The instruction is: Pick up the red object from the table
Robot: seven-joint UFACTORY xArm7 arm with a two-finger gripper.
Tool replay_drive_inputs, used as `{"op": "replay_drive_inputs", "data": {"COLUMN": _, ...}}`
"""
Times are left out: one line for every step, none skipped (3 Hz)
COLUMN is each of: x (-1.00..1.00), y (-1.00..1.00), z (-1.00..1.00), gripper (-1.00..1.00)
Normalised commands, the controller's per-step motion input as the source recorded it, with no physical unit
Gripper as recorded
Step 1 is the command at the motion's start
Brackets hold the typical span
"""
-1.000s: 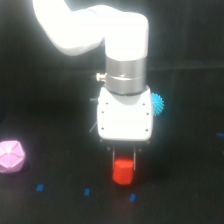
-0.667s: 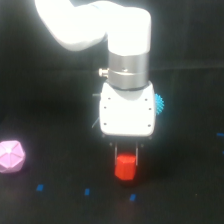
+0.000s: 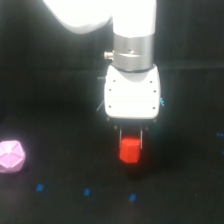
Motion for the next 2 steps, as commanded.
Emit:
{"op": "replay_drive_inputs", "data": {"x": -0.57, "y": 0.56, "z": 1.00, "gripper": -1.00}}
{"op": "replay_drive_inputs", "data": {"x": 0.11, "y": 0.45, "z": 1.00, "gripper": -0.78}}
